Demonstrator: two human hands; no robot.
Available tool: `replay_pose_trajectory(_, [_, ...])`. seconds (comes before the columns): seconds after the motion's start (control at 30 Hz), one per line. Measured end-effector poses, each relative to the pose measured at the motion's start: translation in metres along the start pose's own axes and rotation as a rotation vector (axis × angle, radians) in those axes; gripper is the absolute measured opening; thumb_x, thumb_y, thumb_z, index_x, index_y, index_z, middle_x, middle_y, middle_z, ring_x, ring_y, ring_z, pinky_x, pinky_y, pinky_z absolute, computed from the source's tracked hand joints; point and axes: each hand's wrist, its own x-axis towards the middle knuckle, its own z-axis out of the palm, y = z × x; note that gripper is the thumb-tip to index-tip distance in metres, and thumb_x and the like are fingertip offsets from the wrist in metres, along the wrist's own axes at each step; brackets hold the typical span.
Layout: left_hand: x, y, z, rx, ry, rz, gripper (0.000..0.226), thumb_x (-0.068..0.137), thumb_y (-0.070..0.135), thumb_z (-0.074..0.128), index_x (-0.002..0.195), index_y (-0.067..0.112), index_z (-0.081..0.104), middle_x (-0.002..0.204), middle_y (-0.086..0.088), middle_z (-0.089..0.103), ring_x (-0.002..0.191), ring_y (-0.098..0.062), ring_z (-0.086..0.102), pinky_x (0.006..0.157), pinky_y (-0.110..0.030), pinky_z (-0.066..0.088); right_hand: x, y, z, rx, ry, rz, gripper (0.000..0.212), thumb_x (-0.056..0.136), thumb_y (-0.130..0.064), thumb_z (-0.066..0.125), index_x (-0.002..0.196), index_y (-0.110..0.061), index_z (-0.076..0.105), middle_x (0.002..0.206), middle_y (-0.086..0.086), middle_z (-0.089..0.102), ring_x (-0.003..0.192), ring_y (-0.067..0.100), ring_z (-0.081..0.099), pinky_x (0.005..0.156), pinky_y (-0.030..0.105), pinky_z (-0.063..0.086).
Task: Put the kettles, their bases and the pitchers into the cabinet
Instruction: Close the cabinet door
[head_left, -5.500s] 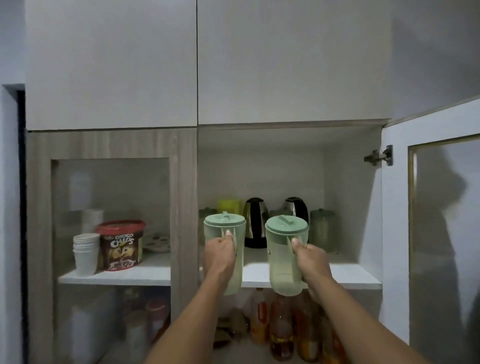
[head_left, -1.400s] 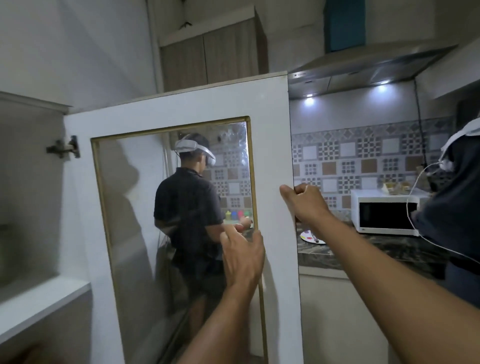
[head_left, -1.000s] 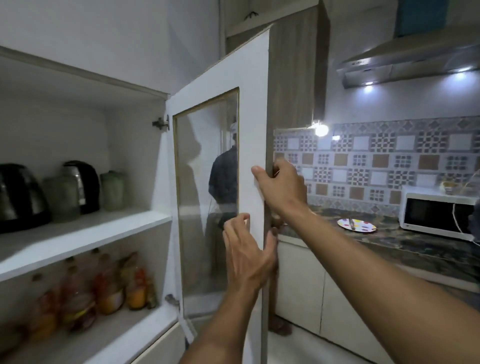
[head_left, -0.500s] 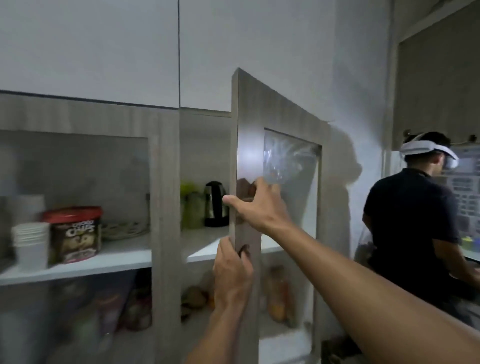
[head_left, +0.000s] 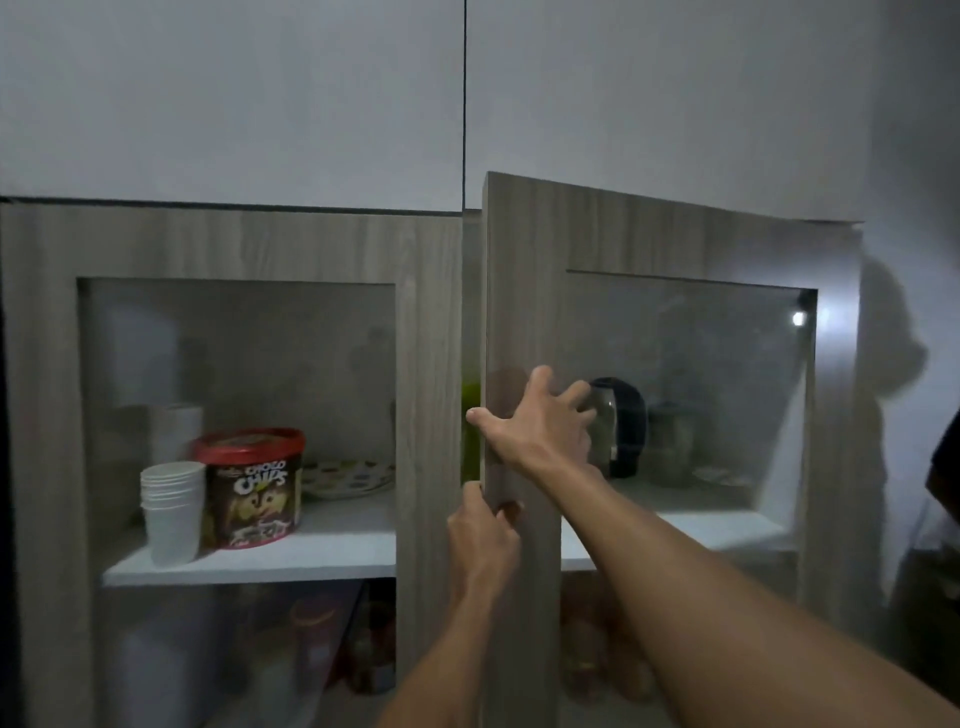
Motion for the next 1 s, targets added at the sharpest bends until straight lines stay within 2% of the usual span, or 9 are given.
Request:
replay_pose_trajectory(0.1, [0.029, -0.010, 0.003, 0.003, -0.034, 0.002, 0.024, 0.095, 0.016, 0.058, 0.117, 0.008, 0.052, 0.104, -0.008, 0.065, 0.077, -0.011, 0.055, 0.059, -0.018, 0.042, 0.017, -0.006, 0.019, -0.018, 0.024, 0.006, 0.076, 0.078, -0.061, 0.068, 0.131, -0.019, 0.033, 0.144, 0.019, 0.025, 0.125, 0.040, 0.038, 0.073, 0.035, 0.040])
replay_pose_trajectory(0.3, [0.059, -0.019, 0.008, -0.003, -0.078, 0.026, 0.026, 0.094, 0.018, 0.058, 0.118, 0.010, 0.050, 0.092, 0.001, 0.056, 0.062, -0.002, 0.049, 0.048, -0.013, 0.035, 0.038, -0.010, 0.040, -0.051, 0.031, -0.004, 0.074, 0.079, -0.062, 0.067, 0.129, -0.018, 0.033, 0.137, 0.018, 0.028, 0.120, 0.038, 0.040, 0.071, 0.034, 0.045])
replay_pose_trajectory(0.37, [0.065, -0.027, 0.010, 0.081, -0.024, 0.102, 0.039, 0.090, 0.021, 0.064, 0.123, 0.011, 0.045, 0.104, -0.001, 0.055, 0.076, -0.005, 0.052, 0.060, -0.014, 0.043, 0.047, -0.008, 0.042, -0.072, 0.004, -0.028, 0.077, 0.079, -0.064, 0.066, 0.130, -0.017, 0.033, 0.138, 0.018, 0.028, 0.122, 0.039, 0.040, 0.074, 0.036, 0.044])
replay_pose_trajectory(0.43, [0.072, -0.039, 0.015, 0.234, 0.151, 0.219, 0.067, 0.080, 0.030, 0.074, 0.134, 0.012, 0.038, 0.125, -0.007, 0.049, 0.105, -0.016, 0.053, 0.087, -0.024, 0.048, 0.058, -0.003, 0.046, -0.102, -0.033, -0.055, 0.074, 0.080, -0.066, 0.063, 0.128, -0.017, 0.035, 0.138, 0.018, 0.029, 0.123, 0.040, 0.041, 0.079, 0.039, 0.043])
replay_pose_trajectory(0.53, [0.097, -0.048, 0.019, 0.463, 0.277, 0.245, 0.116, 0.068, 0.056, 0.076, 0.151, 0.002, 0.015, 0.154, -0.020, 0.021, 0.145, -0.034, 0.023, 0.117, -0.050, 0.018, 0.077, 0.001, 0.052, -0.075, -0.077, -0.058, 0.048, 0.091, -0.053, 0.057, 0.119, -0.018, 0.041, 0.135, 0.017, 0.032, 0.121, 0.040, 0.043, 0.088, 0.044, 0.044])
replay_pose_trajectory(0.6, [0.118, -0.054, 0.022, 0.537, 0.210, 0.230, 0.136, 0.067, 0.067, 0.068, 0.150, 0.000, -0.016, 0.160, -0.021, -0.011, 0.149, -0.033, -0.010, 0.117, -0.052, -0.001, 0.091, 0.004, 0.059, -0.079, -0.086, -0.060, 0.029, 0.097, -0.038, 0.053, 0.115, -0.018, 0.042, 0.134, 0.017, 0.034, 0.118, 0.038, 0.044, 0.084, 0.042, 0.043])
replay_pose_trajectory(0.67, [0.132, -0.058, 0.029, 0.562, 0.214, 0.255, 0.144, 0.065, 0.069, 0.068, 0.142, 0.001, -0.033, 0.155, -0.021, -0.029, 0.143, -0.034, -0.027, 0.119, -0.053, -0.003, 0.104, 0.004, 0.067, -0.095, -0.070, -0.075, 0.023, 0.099, -0.032, 0.053, 0.115, -0.018, 0.044, 0.133, 0.017, 0.035, 0.116, 0.036, 0.046, 0.079, 0.038, 0.041])
replay_pose_trajectory(0.8, [0.146, -0.062, 0.046, 0.605, 0.252, 0.277, 0.157, 0.050, 0.075, 0.073, 0.144, 0.002, -0.029, 0.152, -0.026, -0.033, 0.143, -0.041, -0.025, 0.115, -0.056, -0.006, 0.124, 0.006, 0.081, -0.086, -0.057, -0.085, 0.023, 0.098, -0.031, 0.056, 0.114, -0.017, 0.046, 0.132, 0.017, 0.035, 0.113, 0.036, 0.048, 0.078, 0.038, 0.043])
replay_pose_trajectory(1.0, [0.147, -0.057, 0.053, 0.596, 0.146, 0.270, 0.153, 0.059, 0.073, 0.069, 0.137, 0.003, -0.042, 0.141, -0.026, -0.049, 0.134, -0.043, -0.043, 0.112, -0.062, -0.016, 0.125, 0.014, 0.081, -0.079, -0.020, -0.143, 0.019, 0.096, -0.036, 0.058, 0.101, -0.023, 0.045, 0.123, 0.012, 0.038, 0.102, 0.030, 0.051, 0.076, 0.038, 0.047])
